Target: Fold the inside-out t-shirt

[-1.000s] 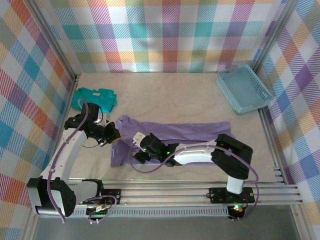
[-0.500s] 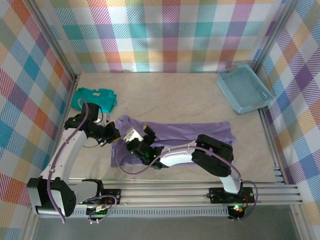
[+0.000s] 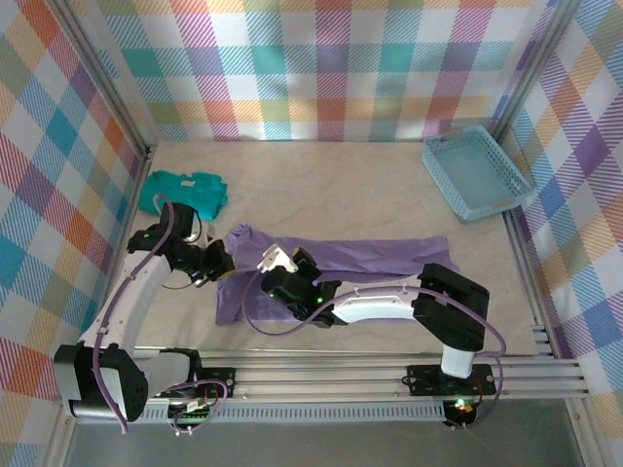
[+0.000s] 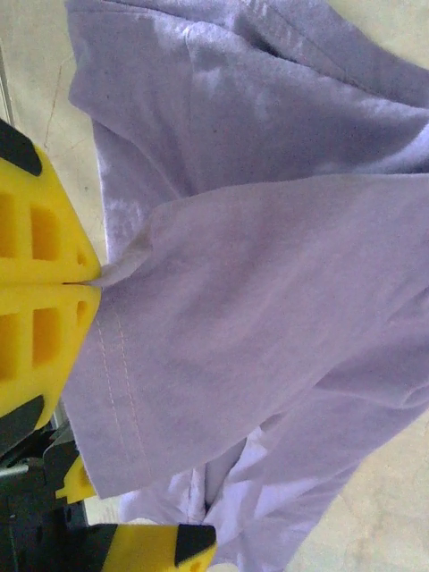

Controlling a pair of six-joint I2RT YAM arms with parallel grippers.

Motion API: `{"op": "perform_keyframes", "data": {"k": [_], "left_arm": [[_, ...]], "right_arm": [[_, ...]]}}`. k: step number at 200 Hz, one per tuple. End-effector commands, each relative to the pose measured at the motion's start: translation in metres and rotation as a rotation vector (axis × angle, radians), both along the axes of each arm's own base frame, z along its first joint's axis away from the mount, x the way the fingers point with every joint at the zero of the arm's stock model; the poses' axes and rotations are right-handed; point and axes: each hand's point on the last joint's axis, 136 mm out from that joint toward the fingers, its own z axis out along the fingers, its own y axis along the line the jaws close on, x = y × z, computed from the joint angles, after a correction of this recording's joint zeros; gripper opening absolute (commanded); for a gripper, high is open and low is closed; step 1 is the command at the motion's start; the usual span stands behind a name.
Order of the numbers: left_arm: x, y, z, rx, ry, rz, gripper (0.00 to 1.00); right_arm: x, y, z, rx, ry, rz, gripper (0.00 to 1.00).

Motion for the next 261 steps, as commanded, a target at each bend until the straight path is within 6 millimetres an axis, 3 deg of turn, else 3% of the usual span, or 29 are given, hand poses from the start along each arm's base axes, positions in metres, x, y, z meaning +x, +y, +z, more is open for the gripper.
{"op": "perform_keyframes", "data": {"k": [1,48,59,74,86,98,120,136,156,170,182,212,238,261], "left_arm": [[-0.008,0.009,-0.009,0.035,0.010,0.010,0.00],[-0.032,0.010,-0.033,0.027,0.061,0.061,0.00],[-0.033,0.014,-0.028,0.054,0.042,0.072,0.04],[-0.032,0.022,-0.026,0.093,0.019,0.109,0.24],[-0.032,0.030,-0.028,0.135,0.015,0.139,0.34],[-0.027,0.037,-0.024,0.167,-0.013,0.171,0.46],[-0.003,0.045,-0.008,0.179,-0.136,0.253,0.55],[0.029,0.031,0.007,0.074,-0.261,0.288,0.57],[0.072,-0.006,0.025,-0.009,-0.393,0.227,0.57],[0.094,-0.021,0.015,0.056,-0.388,0.175,0.57],[0.105,-0.014,-0.002,0.150,-0.338,0.169,0.57],[0.104,0.027,-0.047,0.402,-0.219,0.133,0.82],[0.093,0.032,-0.074,0.406,-0.158,0.080,0.99],[0.089,0.025,-0.088,0.383,-0.138,0.028,1.00]], "right_arm": [[-0.023,-0.010,-0.021,-0.042,0.137,0.074,0.41],[-0.065,-0.013,-0.060,-0.073,0.336,0.266,0.16],[-0.077,-0.012,-0.074,-0.087,0.391,0.326,0.13],[-0.088,-0.012,-0.086,-0.114,0.452,0.367,0.22],[-0.098,-0.012,-0.088,-0.127,0.490,0.416,0.38],[-0.105,-0.013,-0.081,-0.122,0.510,0.455,0.51],[-0.112,-0.012,-0.053,-0.054,0.533,0.519,0.58],[-0.105,-0.007,-0.033,0.092,0.566,0.527,0.58],[-0.075,-0.005,-0.026,0.285,0.615,0.439,0.58],[-0.048,-0.008,-0.030,0.379,0.640,0.320,0.55],[-0.032,-0.011,-0.035,0.416,0.664,0.237,0.55],[-0.023,-0.020,-0.040,0.434,0.693,0.156,0.55],[-0.026,-0.032,-0.049,0.424,0.698,0.122,0.57],[-0.026,-0.038,-0.055,0.413,0.708,0.101,0.57]]}}
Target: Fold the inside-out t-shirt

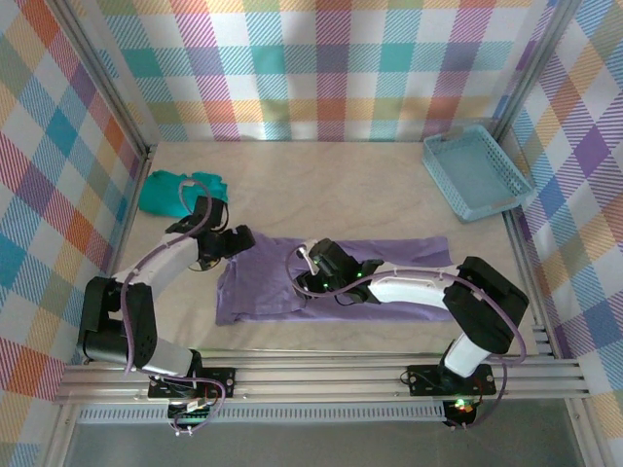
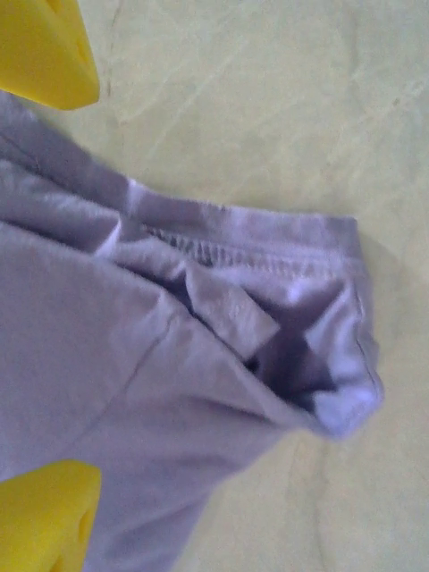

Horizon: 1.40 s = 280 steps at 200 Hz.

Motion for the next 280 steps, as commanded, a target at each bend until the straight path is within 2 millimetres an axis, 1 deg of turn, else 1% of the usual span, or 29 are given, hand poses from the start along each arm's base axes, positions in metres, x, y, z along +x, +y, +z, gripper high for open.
{"op": "perform_keyframes", "data": {"k": [1,14,38,56,68,80,95,115,128,137,155,168,178,183,188,201,214,224,229,253,266,276,277,280], "left_arm": [[-0.006,-0.001,-0.016,0.026,0.033,-0.074,1.00],[-0.009,-0.003,-0.027,0.024,0.075,-0.090,1.00],[-0.013,-0.017,-0.043,-0.042,0.127,-0.125,1.00],[-0.020,-0.020,-0.053,-0.040,0.162,-0.136,1.00],[-0.025,-0.030,-0.056,-0.068,0.165,-0.164,1.00],[-0.032,-0.044,-0.056,-0.096,0.161,-0.206,0.96],[-0.038,-0.062,-0.057,-0.134,0.149,-0.261,0.88],[-0.042,-0.077,-0.061,-0.162,0.139,-0.301,0.72],[-0.043,-0.077,-0.066,-0.149,0.151,-0.300,0.59],[-0.043,-0.079,-0.069,-0.157,0.155,-0.303,0.53],[-0.043,-0.081,-0.068,-0.164,0.153,-0.303,0.37],[-0.038,-0.079,-0.066,-0.148,0.139,-0.302,0.24],[-0.034,-0.077,-0.064,-0.132,0.125,-0.296,0.13],[-0.032,-0.076,-0.062,-0.128,0.117,-0.293,0.05],[-0.030,-0.075,-0.061,-0.124,0.111,-0.288,0.00],[-0.024,-0.068,-0.054,-0.112,0.092,-0.255,0.00],[-0.022,-0.052,-0.046,-0.072,0.077,-0.191,0.00],[-0.020,-0.041,-0.035,-0.045,0.058,-0.152,0.00],[-0.023,-0.035,-0.030,-0.022,0.064,-0.140,0.00],[-0.027,-0.006,0.006,0.130,0.091,-0.113,0.00],[-0.028,0.008,0.029,0.215,0.095,-0.119,0.00],[-0.027,0.025,0.048,0.305,0.086,-0.106,0.00],[-0.030,0.027,0.048,0.317,0.098,-0.107,0.00],[-0.028,0.032,0.055,0.341,0.090,-0.102,0.00]], "right_arm": [[-0.003,-0.004,0.000,0.021,0.028,-0.028,0.57],[-0.004,-0.004,-0.001,0.023,0.033,-0.025,0.57],[-0.005,-0.006,-0.002,0.025,0.036,-0.030,0.57],[-0.006,-0.009,-0.001,0.025,0.031,-0.036,0.57],[-0.006,-0.012,0.000,0.024,0.025,-0.042,0.57],[-0.006,-0.015,0.000,0.019,0.020,-0.048,0.57],[-0.006,-0.019,0.000,0.009,0.011,-0.053,0.57],[-0.004,-0.021,0.000,0.004,0.008,-0.059,0.58],[-0.004,-0.023,-0.002,0.001,0.010,-0.062,0.58],[-0.004,-0.023,-0.003,-0.002,0.012,-0.063,0.57],[-0.004,-0.025,-0.004,-0.007,0.017,-0.068,0.57],[-0.004,-0.026,-0.006,-0.013,0.017,-0.072,0.57],[-0.004,-0.028,-0.007,-0.019,0.017,-0.075,0.57],[-0.004,-0.028,-0.007,-0.021,0.014,-0.077,0.57],[-0.004,-0.029,-0.007,-0.025,0.011,-0.079,0.57],[-0.002,-0.033,-0.005,-0.037,-0.001,-0.089,0.58],[0.001,-0.038,0.002,-0.027,-0.012,-0.106,0.57],[0.005,-0.042,0.009,-0.007,-0.024,-0.119,0.58],[0.007,-0.045,0.013,0.004,-0.031,-0.129,0.58],[0.014,-0.058,0.031,0.042,-0.057,-0.167,0.58],[0.017,-0.064,0.041,0.054,-0.086,-0.174,0.58],[0.018,-0.069,0.047,0.059,-0.105,-0.179,0.58],[0.019,-0.069,0.048,0.059,-0.106,-0.181,0.58],[0.019,-0.071,0.050,0.062,-0.113,-0.181,0.58]]}}
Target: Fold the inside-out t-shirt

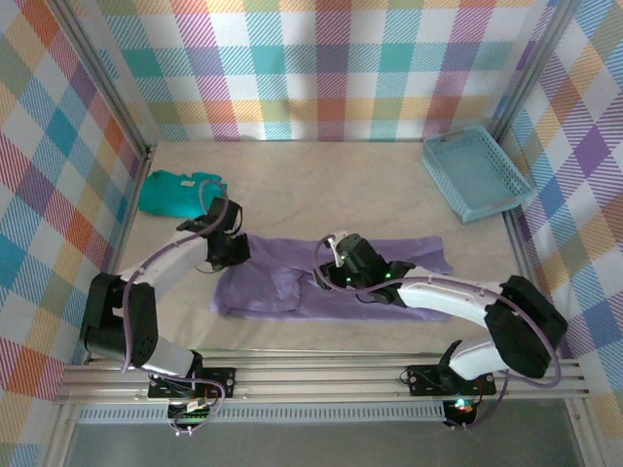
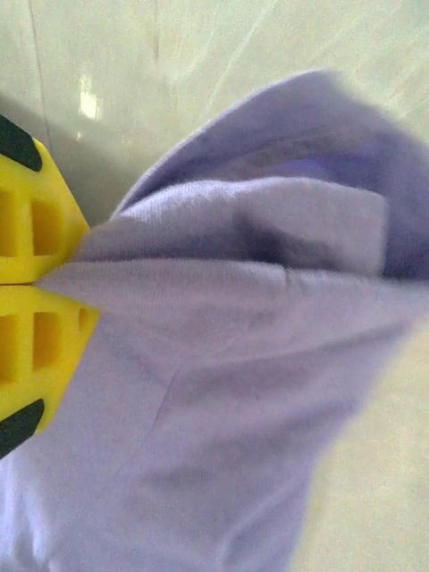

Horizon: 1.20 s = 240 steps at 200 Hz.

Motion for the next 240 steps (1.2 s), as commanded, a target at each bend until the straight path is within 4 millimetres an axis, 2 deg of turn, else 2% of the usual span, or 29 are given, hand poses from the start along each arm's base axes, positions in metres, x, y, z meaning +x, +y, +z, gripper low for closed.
{"op": "perform_keyframes", "data": {"k": [1,15,38,53,66,84,106,123,133,158,183,190,204,215,227,240], "left_arm": [[-0.014,0.051,0.044,0.252,0.021,0.029,0.00],[-0.017,0.079,0.069,0.382,0.030,0.032,0.00],[-0.021,0.143,0.112,0.668,0.054,0.093,0.00],[-0.022,0.175,0.140,0.829,0.074,0.129,0.00],[-0.017,0.185,0.160,0.897,0.070,0.143,0.00],[-0.007,0.175,0.166,0.843,0.043,0.137,0.00],[0.001,0.146,0.156,0.775,0.026,0.080,0.00],[-0.001,0.121,0.146,0.746,0.044,0.035,0.00],[-0.003,0.100,0.138,0.708,0.048,-0.003,0.00],[-0.005,0.032,0.114,0.542,0.031,-0.067,0.00],[0.000,-0.062,0.078,0.318,0.028,-0.150,0.00],[0.002,-0.090,0.067,0.263,0.032,-0.180,0.06],[0.005,-0.142,0.042,0.164,0.063,-0.238,0.27],[0.006,-0.176,0.031,0.094,0.089,-0.286,0.36],[0.008,-0.198,0.029,0.052,0.093,-0.322,0.44],[0.013,-0.197,0.040,0.059,0.059,-0.326,0.52]], "right_arm": [[0.002,-0.013,0.013,0.003,-0.046,-0.015,0.58],[0.005,-0.022,0.021,0.003,-0.072,-0.031,0.59],[0.006,-0.039,0.028,0.006,-0.074,-0.065,0.59],[0.006,-0.048,0.032,-0.001,-0.080,-0.087,0.59],[0.006,-0.056,0.034,-0.018,-0.087,-0.101,0.59],[0.006,-0.063,0.036,-0.034,-0.095,-0.117,0.60],[0.007,-0.069,0.034,-0.050,-0.092,-0.130,0.61],[0.008,-0.074,0.030,-0.069,-0.086,-0.143,0.61],[0.008,-0.078,0.029,-0.082,-0.084,-0.155,0.61],[0.011,-0.088,0.028,-0.101,-0.082,-0.178,0.61],[0.013,-0.099,0.029,-0.115,-0.083,-0.202,0.61],[0.013,-0.102,0.029,-0.118,-0.082,-0.206,0.62],[0.012,-0.106,0.030,-0.116,-0.081,-0.217,0.62],[0.011,-0.108,0.030,-0.115,-0.076,-0.223,0.62],[0.010,-0.111,0.029,-0.114,-0.071,-0.234,0.62],[0.008,-0.113,0.028,-0.111,-0.065,-0.248,0.62]]}}
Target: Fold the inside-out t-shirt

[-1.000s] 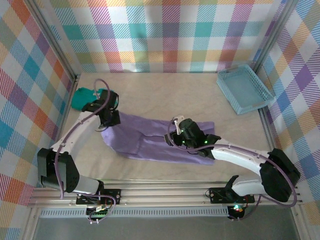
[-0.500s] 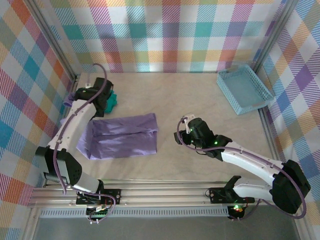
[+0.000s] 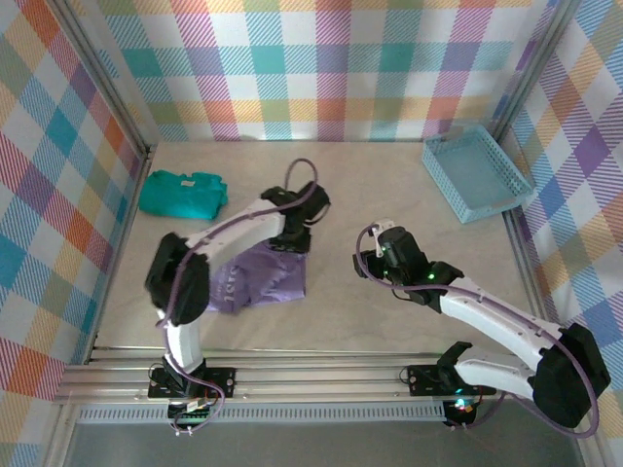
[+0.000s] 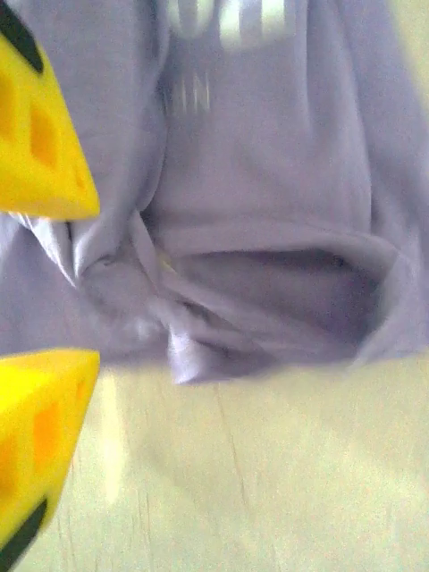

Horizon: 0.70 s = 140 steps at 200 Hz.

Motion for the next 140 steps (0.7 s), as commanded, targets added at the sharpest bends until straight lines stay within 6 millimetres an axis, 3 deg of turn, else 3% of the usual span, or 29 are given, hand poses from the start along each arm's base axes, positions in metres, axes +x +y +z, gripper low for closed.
{"op": "perform_keyframes", "data": {"k": [1,21,40,57,70,97,120,140], "left_arm": [[0.005,-0.035,0.026,-0.166,-0.020,0.000,0.53],[0.003,0.000,0.049,-0.139,-0.097,0.034,0.61],[-0.014,0.045,0.058,-0.205,-0.138,0.129,0.67],[-0.030,0.094,0.046,-0.263,-0.154,0.243,0.76],[-0.031,0.115,0.031,-0.373,-0.140,0.318,0.80],[-0.018,0.116,0.001,-0.469,-0.080,0.345,0.83],[-0.013,0.096,-0.014,-0.551,-0.031,0.310,0.83],[-0.022,0.082,-0.020,-0.614,-0.012,0.271,0.82]], "right_arm": [[-0.006,-0.011,-0.007,-0.022,0.017,-0.025,0.61],[-0.008,-0.007,-0.006,0.031,0.021,-0.025,0.62],[-0.008,0.020,-0.005,0.136,0.051,0.047,0.63],[-0.001,0.046,-0.007,0.200,0.102,0.086,0.65],[0.008,0.069,-0.010,0.249,0.139,0.115,0.67],[0.039,0.106,-0.024,0.309,0.220,0.099,0.72],[0.065,0.135,-0.044,0.347,0.320,0.084,0.74],[0.086,0.156,-0.065,0.404,0.417,0.079,0.73]]}}
